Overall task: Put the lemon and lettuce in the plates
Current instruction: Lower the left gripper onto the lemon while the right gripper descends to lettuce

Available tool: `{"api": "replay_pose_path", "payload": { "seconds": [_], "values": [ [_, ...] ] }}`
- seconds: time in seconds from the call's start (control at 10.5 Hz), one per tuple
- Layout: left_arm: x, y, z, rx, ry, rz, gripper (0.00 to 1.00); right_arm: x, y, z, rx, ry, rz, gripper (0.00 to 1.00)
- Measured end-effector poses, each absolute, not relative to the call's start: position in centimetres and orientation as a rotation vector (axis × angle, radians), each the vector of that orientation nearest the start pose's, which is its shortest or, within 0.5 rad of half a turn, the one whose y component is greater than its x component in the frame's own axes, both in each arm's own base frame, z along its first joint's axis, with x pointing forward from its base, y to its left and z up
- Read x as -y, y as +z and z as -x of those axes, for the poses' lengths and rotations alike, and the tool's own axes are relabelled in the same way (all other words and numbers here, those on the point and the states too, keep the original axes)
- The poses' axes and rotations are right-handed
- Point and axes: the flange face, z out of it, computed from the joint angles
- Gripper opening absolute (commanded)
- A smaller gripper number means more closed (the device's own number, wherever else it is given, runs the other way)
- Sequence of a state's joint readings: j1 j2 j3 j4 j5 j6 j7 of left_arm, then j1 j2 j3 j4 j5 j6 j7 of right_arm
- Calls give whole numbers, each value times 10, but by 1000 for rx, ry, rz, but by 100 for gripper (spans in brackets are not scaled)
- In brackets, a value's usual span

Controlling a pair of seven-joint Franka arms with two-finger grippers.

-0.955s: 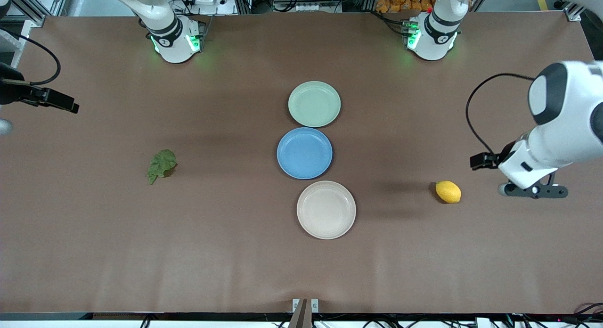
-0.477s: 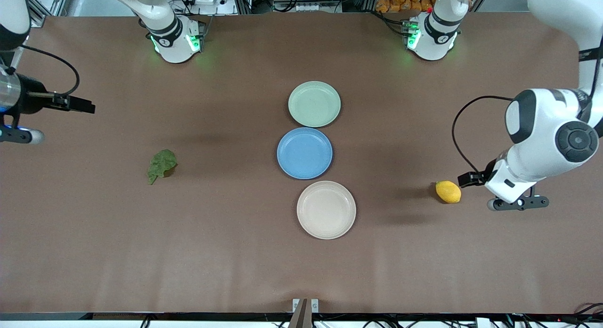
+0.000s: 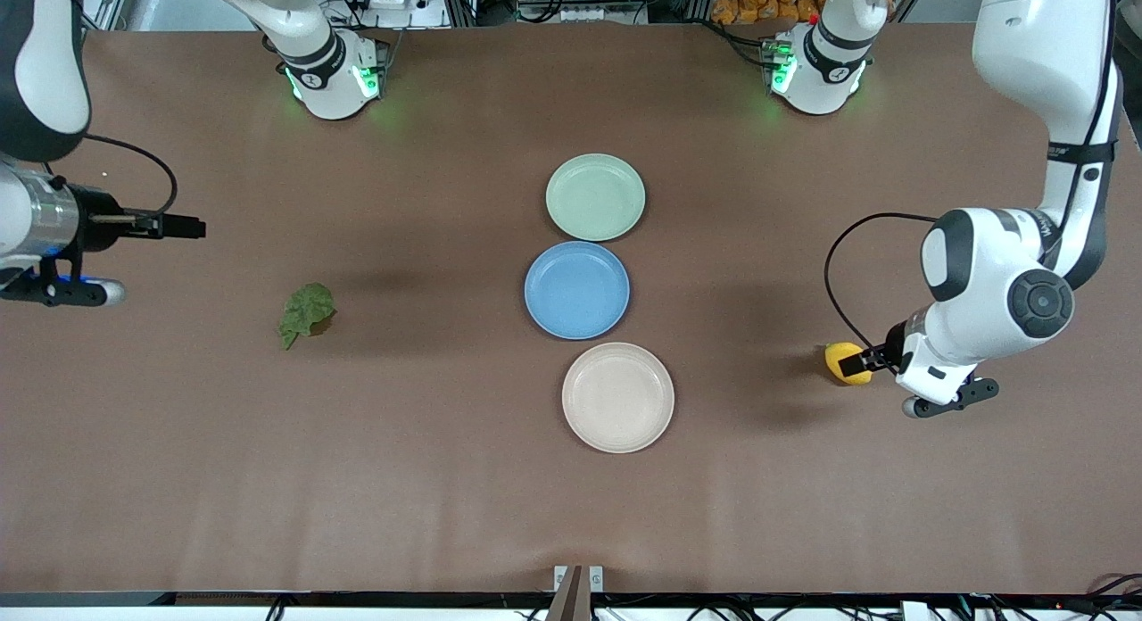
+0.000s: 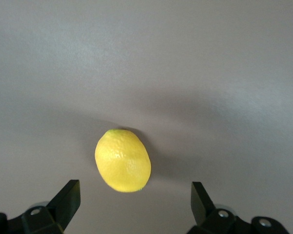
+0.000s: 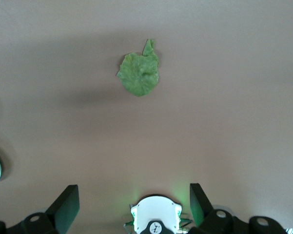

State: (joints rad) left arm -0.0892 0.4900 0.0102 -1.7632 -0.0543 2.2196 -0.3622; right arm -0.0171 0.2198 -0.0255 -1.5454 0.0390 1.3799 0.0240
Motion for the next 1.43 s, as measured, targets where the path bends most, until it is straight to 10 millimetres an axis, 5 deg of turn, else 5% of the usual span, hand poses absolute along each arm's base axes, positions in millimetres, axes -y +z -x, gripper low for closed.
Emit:
{"api": "replay_pose_path", "payload": {
  "seconds": [0.48,1.43],
  "values": [
    [49,229,-633,552,-11,3126,100,30,387,-584,-61,507,3055,100],
    [48,198,-626,557,-6,3121,100,16,277,-548,-35,377,3085,100]
  ]
}}
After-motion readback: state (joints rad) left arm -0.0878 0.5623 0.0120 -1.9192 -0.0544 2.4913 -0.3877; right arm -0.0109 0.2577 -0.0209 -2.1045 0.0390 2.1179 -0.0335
